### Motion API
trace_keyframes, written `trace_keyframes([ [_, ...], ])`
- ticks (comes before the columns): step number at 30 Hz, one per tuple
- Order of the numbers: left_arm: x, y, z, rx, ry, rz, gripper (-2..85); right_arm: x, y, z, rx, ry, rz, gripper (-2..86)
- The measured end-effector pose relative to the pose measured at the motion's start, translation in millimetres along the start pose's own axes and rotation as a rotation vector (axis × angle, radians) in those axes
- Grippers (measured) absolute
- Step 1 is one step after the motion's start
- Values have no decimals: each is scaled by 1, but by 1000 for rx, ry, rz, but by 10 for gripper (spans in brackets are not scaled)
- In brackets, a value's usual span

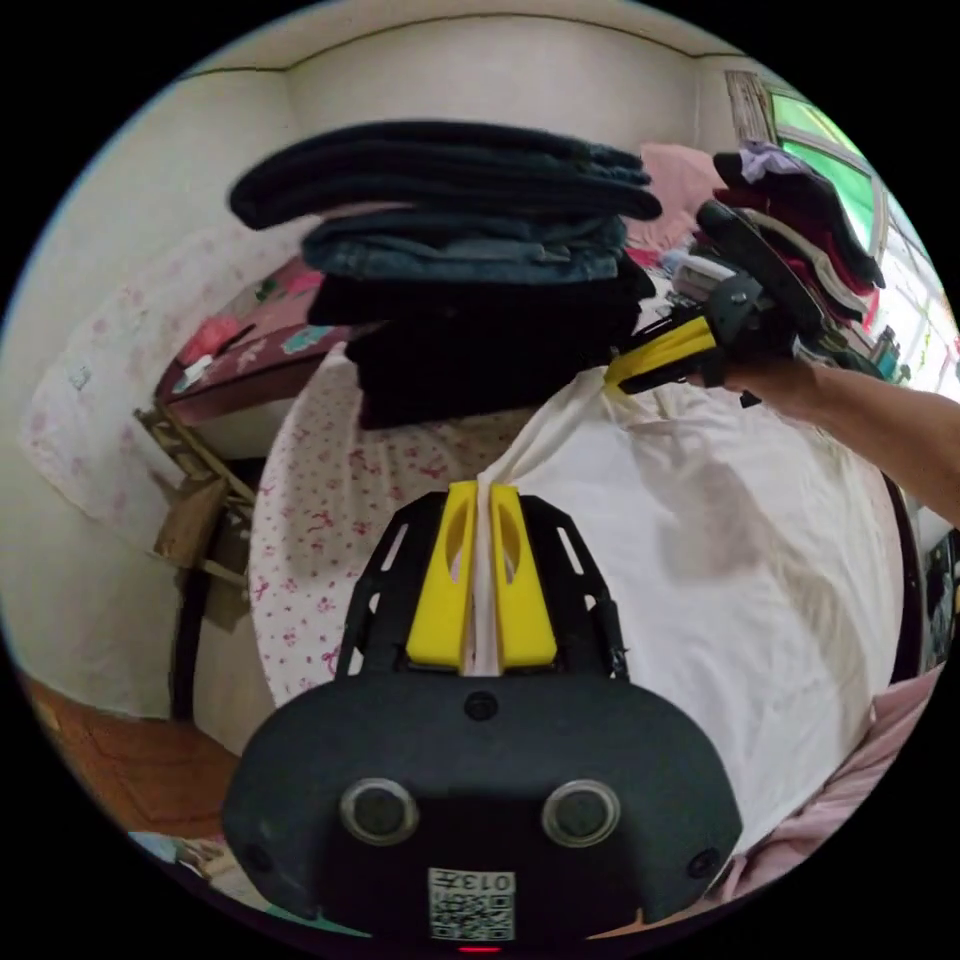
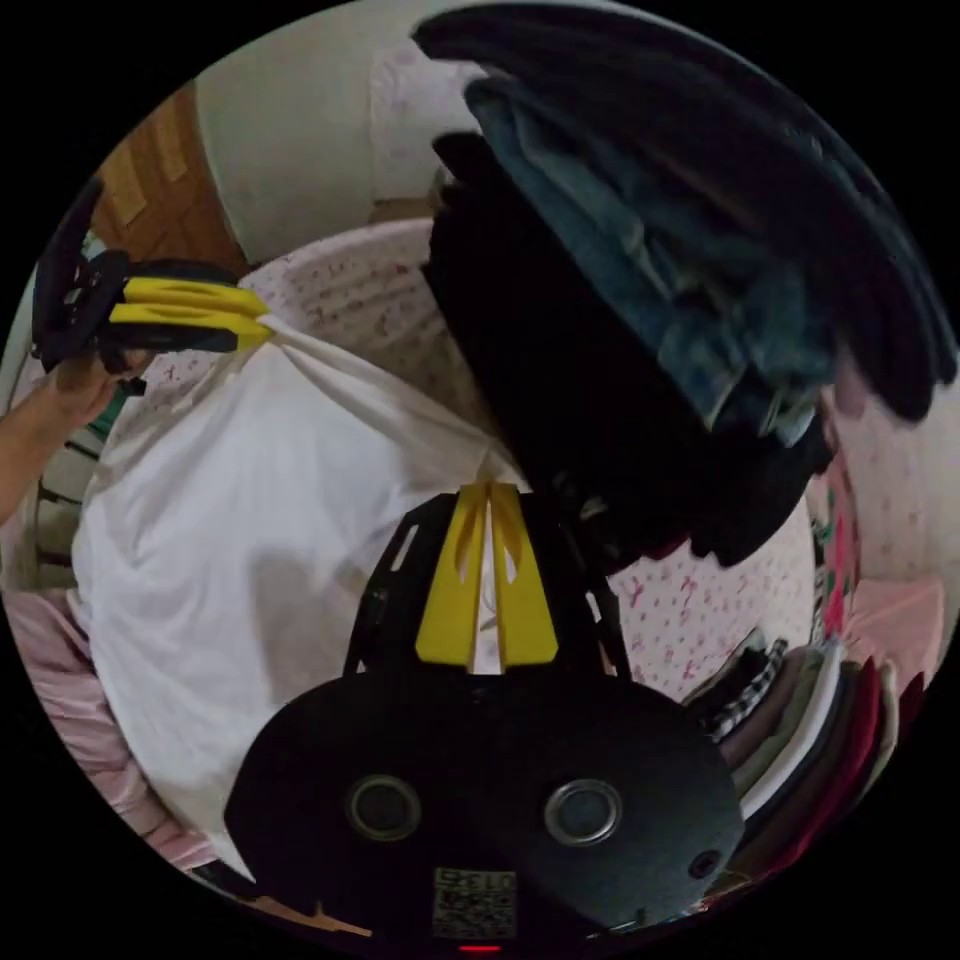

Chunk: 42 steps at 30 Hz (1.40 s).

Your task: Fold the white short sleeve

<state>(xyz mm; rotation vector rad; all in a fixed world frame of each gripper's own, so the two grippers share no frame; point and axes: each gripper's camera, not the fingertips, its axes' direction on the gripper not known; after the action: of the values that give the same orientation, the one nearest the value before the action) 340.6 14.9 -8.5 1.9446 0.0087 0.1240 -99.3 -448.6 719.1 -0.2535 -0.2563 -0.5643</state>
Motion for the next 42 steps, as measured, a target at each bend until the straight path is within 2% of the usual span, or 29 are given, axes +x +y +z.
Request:
trace_keyframes([
  [3,-7,9,-3,8,-59,-67,14,-20,-15,-3,125,148,-32,25],
  [6,-16,15,26,-127,-87,-64,20,-22,-33,30,13,121,-8,56],
  [8,-33,19,40,-206,-7,-121,29,-20,-33,41,-29,99,8,63],
  [11,-54,23,24,-151,67,-196,43,-9,-11,18,55,103,70,59],
  [15,-77,31,1,-102,29,-269,41,16,59,-36,169,128,175,46],
  [17,-88,28,-7,-69,64,-297,41,30,97,-50,189,113,246,44],
  [22,-59,-7,9,-138,110,-122,57,45,177,-23,53,22,406,60],
  [26,-22,-38,27,-185,71,29,72,43,179,-6,49,-4,416,76],
  [31,-9,-57,48,-253,110,53,76,64,164,14,38,-58,463,69],
  [34,-1,-64,49,-260,102,65,68,82,155,26,24,-219,442,41],
  [36,6,-66,48,-244,93,81,63,82,149,22,-12,-169,367,33],
  [39,10,-66,48,-208,66,76,55,94,151,5,1,-51,390,28],
  [42,6,-64,53,-213,70,51,53,103,160,9,-26,-104,411,40],
])
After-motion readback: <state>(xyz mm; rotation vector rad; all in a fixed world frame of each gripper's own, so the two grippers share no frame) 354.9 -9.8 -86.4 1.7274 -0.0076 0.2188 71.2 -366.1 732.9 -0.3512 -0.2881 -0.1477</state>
